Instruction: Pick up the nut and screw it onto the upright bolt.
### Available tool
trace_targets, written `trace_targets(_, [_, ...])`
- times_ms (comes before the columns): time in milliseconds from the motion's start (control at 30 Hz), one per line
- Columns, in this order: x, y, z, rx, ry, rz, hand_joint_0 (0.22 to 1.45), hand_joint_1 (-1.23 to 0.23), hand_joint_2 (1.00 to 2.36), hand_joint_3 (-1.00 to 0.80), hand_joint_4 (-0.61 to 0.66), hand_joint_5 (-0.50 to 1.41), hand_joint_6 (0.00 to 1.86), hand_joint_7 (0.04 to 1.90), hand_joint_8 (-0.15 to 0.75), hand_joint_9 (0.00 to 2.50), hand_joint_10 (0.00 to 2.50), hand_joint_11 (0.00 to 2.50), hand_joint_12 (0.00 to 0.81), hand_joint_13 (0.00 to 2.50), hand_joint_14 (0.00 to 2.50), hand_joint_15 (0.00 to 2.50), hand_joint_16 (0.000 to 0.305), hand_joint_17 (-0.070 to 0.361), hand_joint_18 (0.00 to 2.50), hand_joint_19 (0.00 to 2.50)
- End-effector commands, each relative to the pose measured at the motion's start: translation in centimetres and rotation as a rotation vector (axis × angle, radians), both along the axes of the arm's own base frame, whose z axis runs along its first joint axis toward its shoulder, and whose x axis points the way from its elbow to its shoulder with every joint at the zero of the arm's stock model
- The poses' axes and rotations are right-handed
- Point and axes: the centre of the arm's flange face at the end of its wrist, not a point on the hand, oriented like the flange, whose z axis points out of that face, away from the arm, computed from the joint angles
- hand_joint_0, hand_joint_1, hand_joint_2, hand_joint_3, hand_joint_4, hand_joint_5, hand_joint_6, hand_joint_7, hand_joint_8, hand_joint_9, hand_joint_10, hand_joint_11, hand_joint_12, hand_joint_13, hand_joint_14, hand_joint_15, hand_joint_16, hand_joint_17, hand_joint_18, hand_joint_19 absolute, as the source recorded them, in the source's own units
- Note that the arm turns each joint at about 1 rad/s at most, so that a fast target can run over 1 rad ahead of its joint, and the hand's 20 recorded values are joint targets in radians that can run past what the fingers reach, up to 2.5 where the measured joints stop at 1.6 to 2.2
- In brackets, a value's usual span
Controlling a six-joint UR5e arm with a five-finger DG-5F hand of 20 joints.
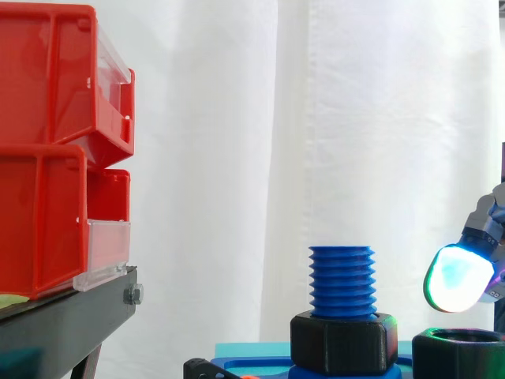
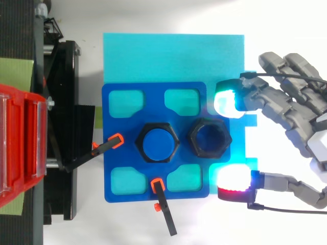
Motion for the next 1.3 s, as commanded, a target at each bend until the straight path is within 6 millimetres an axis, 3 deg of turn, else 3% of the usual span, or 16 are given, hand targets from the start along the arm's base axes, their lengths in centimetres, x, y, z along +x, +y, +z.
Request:
trace_targets(0, [0.1, 0.1, 0.1, -0.005, -0.003, 0.003, 0.41, -0.67, 1.0, -0.5, 0.3, -0.22, 0.5, 0.91, 0.342, 0.45, 0.0, 0.0, 0.372, 0.51, 0.0, 0.0, 0.043, 0.097, 0.29, 0.0])
trace_targets(167, [0.2, 0.1, 0.1, -0.011, -0.002, 0.006, 0.41, -0.67, 1.0, -0.5, 0.3, -0.22, 0.5, 0.91, 0.341, 0.45, 0.0, 0.0, 0.375, 0.51, 0.0, 0.0, 0.044, 0.099, 0.3, 0.0])
trace_targets(200, [0.5, 0.2, -1.4, -0.021, 0.013, 0.01, 0.41, -0.67, 1.0, -0.5, 0.3, -0.22, 0.5, 0.91, 0.34, 0.45, 0.0, 0.0, 0.374, 0.51, 0.0, 0.0, 0.044, 0.099, 0.3, 0.0])
trace_targets(333, [1.1, 0.8, -3.4, -0.006, 0.001, 0.017, 0.41, -0.66, 1.0, -0.5, 0.29, -0.22, 0.5, 0.9, 0.342, 0.45, 0.0, 0.0, 0.375, 0.51, 0.0, 0.0, 0.044, 0.099, 0.3, 0.0])
trace_targets(867, [1.2, 1.1, -3.6, 0.001, -0.011, 0.02, 0.43, -0.64, 1.0, -0.5, 0.3, -0.21, 0.5, 0.93, 0.335, 0.45, 0.0, 0.0, 0.367, 0.52, 0.0, 0.0, 0.043, 0.097, 0.32, 0.0])
trace_targets(1267, [1.3, 0.9, -3.6, -0.001, -0.009, 0.017, 0.54, -0.62, 1.0, -0.5, 0.29, -0.16, 0.5, 1.29, 0.313, 0.54, 0.0, 0.0, 0.312, 0.57, 0.0, 0.0, 0.033, 0.074, 0.38, 0.0])
